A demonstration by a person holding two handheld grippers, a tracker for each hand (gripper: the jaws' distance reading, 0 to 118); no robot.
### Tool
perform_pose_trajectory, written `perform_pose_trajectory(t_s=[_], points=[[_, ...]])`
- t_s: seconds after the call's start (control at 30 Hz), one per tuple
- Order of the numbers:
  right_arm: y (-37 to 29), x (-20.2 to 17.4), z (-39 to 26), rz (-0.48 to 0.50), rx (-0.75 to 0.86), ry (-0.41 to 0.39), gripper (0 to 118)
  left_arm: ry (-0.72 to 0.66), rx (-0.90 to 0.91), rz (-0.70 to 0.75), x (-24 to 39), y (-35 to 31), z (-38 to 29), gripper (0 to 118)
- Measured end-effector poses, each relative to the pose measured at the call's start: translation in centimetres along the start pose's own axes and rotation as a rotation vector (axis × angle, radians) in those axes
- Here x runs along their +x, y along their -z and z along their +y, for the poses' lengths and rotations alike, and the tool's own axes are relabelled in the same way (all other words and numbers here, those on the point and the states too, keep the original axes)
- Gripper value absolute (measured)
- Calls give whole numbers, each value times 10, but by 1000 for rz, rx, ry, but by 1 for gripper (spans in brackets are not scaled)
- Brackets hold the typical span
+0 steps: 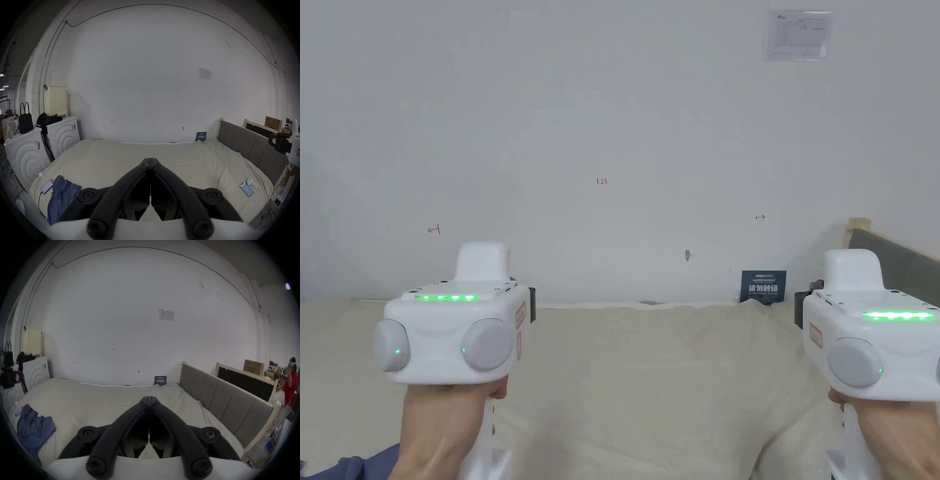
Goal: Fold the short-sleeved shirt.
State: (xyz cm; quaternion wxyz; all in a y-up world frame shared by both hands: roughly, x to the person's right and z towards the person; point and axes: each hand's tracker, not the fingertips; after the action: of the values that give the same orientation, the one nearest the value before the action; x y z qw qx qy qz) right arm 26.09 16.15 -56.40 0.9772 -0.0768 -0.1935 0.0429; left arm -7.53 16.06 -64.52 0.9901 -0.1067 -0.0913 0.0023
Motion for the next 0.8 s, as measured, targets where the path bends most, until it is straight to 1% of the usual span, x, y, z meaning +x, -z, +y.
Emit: perform_pose_trajectory(t_s=[0.07,0.13,0.2,0.3,0.33,0.4,0.47,0.7,0.8], points=[[-4,2,0,5,-7,19,0,-7,-5,-7,3,2,-1,0],[-5,-2,3,5,-19,17,0,0,2,-1,2,-4,0,0],[2,3,0,9,-33,25,0,0,2,8,-2,-7,-1,0],[1,-5,-1,24,-46,49,0,-16,2,35,-22,-15,-3,0],[2,-11,-2,38,-50,45,0,-16,-5,52,-31,-17,-4,0],[3,-32,2,65,-51,29,0,-20,-12,90,-54,-20,-6,0],[12,-52,2,128,-46,38,0,-29,-17,141,-79,-28,-8,0],[11,-162,7,346,-27,0,0,-76,-28,371,-185,-78,-12,0],[7,-198,4,393,-15,-11,0,-84,-46,424,-218,-102,-16,0]])
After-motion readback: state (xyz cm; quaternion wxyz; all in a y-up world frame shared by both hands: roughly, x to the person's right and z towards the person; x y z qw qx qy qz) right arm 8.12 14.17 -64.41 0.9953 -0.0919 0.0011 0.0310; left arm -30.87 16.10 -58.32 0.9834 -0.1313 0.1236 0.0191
